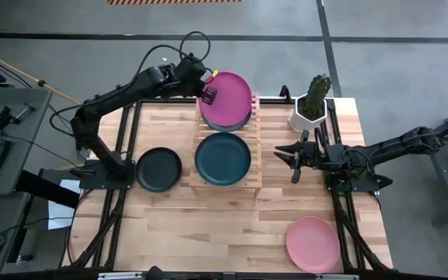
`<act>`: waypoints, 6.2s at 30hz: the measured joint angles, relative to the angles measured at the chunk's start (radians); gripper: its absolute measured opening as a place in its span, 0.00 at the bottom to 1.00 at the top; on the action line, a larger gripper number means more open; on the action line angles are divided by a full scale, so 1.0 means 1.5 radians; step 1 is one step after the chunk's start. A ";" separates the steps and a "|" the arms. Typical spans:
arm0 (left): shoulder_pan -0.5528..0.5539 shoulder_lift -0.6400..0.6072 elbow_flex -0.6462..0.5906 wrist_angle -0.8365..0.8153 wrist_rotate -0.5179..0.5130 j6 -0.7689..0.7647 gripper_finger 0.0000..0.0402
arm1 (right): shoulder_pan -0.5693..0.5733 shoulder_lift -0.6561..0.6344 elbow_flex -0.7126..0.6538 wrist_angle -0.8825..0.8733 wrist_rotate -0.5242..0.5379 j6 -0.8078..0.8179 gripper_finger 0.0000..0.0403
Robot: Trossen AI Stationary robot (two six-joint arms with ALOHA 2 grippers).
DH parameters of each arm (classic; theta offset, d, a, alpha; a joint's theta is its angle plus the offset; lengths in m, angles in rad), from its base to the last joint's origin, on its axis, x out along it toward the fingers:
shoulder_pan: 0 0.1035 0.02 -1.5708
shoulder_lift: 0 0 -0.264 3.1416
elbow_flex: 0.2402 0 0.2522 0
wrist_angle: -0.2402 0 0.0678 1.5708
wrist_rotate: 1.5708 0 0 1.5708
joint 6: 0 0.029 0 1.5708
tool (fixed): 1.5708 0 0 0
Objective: Place and stack plates onto a shelf
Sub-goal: Stack the pink plate on top of the black plate on the shelf, then stack the light pink plate on top of the dark blue plate on the shelf
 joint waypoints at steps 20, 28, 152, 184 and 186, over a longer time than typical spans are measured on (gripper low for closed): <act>0.021 -0.076 -0.158 0.166 0.100 -0.046 0.00 | 0.000 0.000 0.000 -0.007 -0.001 0.024 0.20; 0.016 -0.077 -0.158 0.153 0.101 -0.051 0.00 | 0.000 0.000 0.000 -0.015 -0.002 0.036 0.20; -0.386 -0.444 -0.934 1.111 0.146 0.323 0.30 | 0.290 0.414 0.269 -0.677 -0.413 0.479 0.20; -0.386 -0.444 -0.934 1.112 0.146 0.345 0.30 | 0.290 0.528 0.269 -0.670 -0.456 0.366 0.02; -0.386 -0.444 -0.934 1.112 0.146 0.345 0.30 | 0.290 0.528 0.269 -0.670 -0.456 0.367 0.02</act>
